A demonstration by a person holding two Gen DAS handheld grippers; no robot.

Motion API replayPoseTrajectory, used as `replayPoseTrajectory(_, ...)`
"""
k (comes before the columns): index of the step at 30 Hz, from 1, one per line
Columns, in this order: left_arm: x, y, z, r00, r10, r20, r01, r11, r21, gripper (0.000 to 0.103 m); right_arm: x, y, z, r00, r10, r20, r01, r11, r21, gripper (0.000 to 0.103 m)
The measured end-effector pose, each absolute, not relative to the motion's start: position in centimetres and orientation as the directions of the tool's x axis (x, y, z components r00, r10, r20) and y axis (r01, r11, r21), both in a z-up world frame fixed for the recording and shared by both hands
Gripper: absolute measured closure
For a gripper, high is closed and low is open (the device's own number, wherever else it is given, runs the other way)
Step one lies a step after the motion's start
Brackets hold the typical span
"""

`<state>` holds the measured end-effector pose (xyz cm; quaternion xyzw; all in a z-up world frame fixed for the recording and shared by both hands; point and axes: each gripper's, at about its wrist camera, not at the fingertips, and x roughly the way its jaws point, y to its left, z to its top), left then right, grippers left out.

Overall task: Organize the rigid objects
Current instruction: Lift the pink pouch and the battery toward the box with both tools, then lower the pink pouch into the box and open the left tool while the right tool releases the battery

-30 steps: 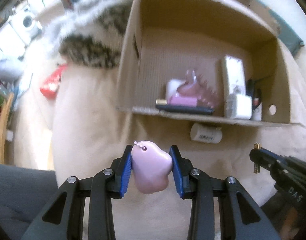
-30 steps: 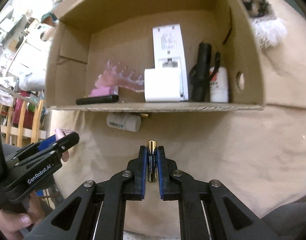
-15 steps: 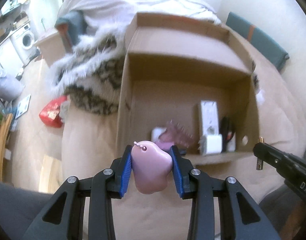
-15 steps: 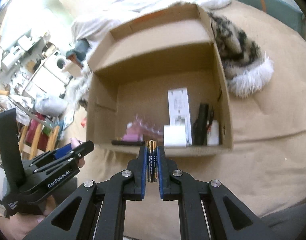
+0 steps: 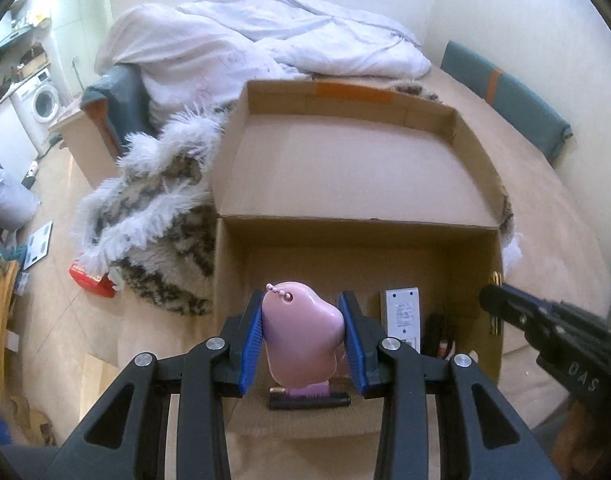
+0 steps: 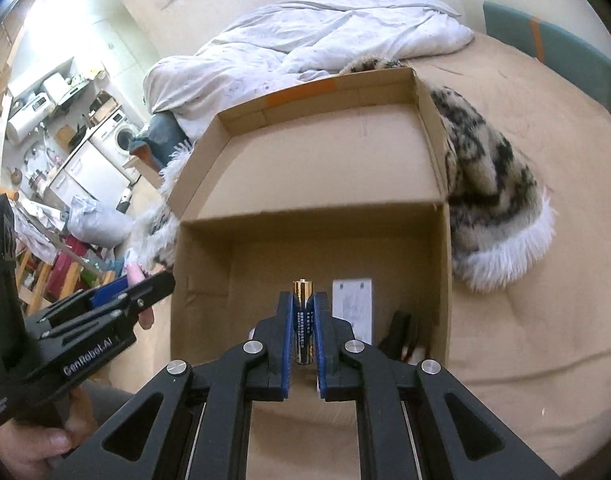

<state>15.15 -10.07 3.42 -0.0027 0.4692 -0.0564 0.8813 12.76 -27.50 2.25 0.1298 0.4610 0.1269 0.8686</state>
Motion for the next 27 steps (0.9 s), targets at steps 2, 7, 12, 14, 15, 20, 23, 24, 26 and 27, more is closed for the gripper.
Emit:
replayPoseTrajectory(2,15.8,-10.5,2.5,0.549,-0.104,-0.829,0.109,0.993,-0.053,0.070,14.1,-27.7,1.4,0.527,0.350,-0.774,-0.091,0.929,0.358,0.092)
replayPoseTrajectory(7,17.2,-11.4,-0.4,0.524,-0.108,-0.845,0.136,0.990,-0.042,0.070,16.2,-27.9,-1.6,0.486,0.370,-0.792,-0.058,0.918,0.393,0.092)
replayPoseTrajectory(12,18.4,-11.3,-2.7,0.485,-0.128,-0.865,0.146,0.987,-0.064,0.070,16.9,-27.6,-4.7,0.425,0.364,-0.829,-0.043,0.923,0.383,0.092)
replayPoseTrajectory(14,18.7,-11.4,-3.9,0.448,-0.136,-0.884,0.148,0.986,-0.077,0.070,17.2,-27.4,-5.4,0.410,0.361,-0.838,-0.044,0.925,0.377,0.092)
replayPoseTrajectory(15,18.9,-11.4,-4.4,0.431,-0.135,-0.892,0.145,0.986,-0.080,0.070,17.2,-27.2,-5.8,0.403,0.354,-0.844,-0.046,0.929,0.367,0.092)
replayPoseTrajectory(20,19.1,-11.4,-6.1,0.383,-0.133,-0.914,0.137,0.987,-0.086,0.070,17.5,-26.3,-7.3,0.366,0.343,-0.865,-0.053,0.936,0.348,0.092)
replayPoseTrajectory(23,19.1,-11.6,-6.6,0.376,-0.126,-0.918,0.145,0.986,-0.075,0.070,17.7,-26.1,-7.8,0.353,0.336,-0.873,-0.050,0.939,0.341,0.092)
replayPoseTrajectory(24,19.1,-11.6,-6.7,0.372,-0.122,-0.920,0.147,0.987,-0.071,0.070,17.8,-26.1,-8.0,0.348,0.334,-0.876,-0.045,0.939,0.340,0.092)
replayPoseTrajectory(26,18.9,-11.9,-7.4,0.356,-0.113,-0.928,0.148,0.987,-0.064,0.070,18.0,-25.9,-8.3,0.338,0.322,-0.884,-0.038,0.944,0.329,0.092)
replayPoseTrajectory(27,18.8,-11.9,-7.8,0.348,-0.110,-0.931,0.143,0.988,-0.063,0.070,18.1,-25.8,-8.4,0.333,0.316,-0.888,-0.033,0.946,0.324,0.092)
